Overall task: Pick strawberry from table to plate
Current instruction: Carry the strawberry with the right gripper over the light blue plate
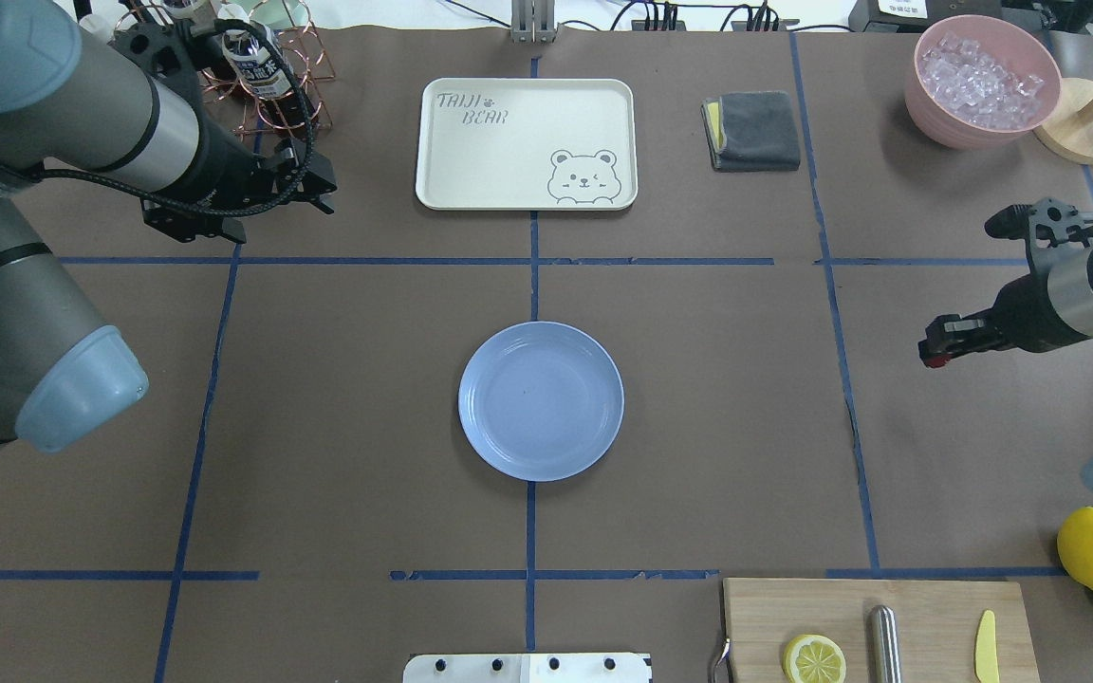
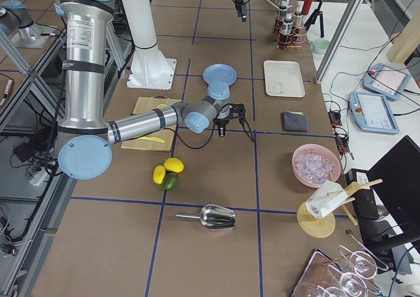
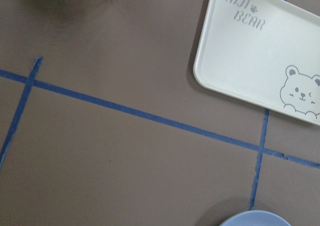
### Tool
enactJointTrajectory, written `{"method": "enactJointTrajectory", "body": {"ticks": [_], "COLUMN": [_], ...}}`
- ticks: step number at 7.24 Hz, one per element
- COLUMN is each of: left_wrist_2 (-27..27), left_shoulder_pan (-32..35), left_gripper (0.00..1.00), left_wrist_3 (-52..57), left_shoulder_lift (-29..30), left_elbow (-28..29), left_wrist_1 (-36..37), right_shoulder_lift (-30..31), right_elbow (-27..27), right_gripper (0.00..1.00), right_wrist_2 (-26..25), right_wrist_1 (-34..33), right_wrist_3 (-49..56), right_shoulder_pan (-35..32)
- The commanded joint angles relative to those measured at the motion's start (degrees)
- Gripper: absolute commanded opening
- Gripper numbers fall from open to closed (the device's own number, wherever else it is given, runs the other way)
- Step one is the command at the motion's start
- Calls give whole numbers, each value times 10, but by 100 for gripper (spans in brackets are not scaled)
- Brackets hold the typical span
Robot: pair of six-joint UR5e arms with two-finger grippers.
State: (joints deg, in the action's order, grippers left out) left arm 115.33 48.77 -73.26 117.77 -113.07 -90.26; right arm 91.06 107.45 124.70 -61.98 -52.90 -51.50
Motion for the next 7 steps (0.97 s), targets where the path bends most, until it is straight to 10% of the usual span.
{"method": "enactJointTrajectory", "body": {"ticks": [1, 7], "left_wrist_2": [1, 29], "left_shoulder_pan": [44, 206], "left_gripper": [100, 100], "left_wrist_3": [117, 518], "left_shoulder_lift": [-18, -114], "left_elbow": [0, 58], "left_wrist_1": [31, 33], "right_shoulder_lift": [-156, -396], "right_elbow": [3, -133], "right_gripper": [0, 0], "right_wrist_2": [18, -134], "right_wrist_1": [-125, -201], "right_wrist_3": [-69, -188], "right_shoulder_pan": [1, 177]}}
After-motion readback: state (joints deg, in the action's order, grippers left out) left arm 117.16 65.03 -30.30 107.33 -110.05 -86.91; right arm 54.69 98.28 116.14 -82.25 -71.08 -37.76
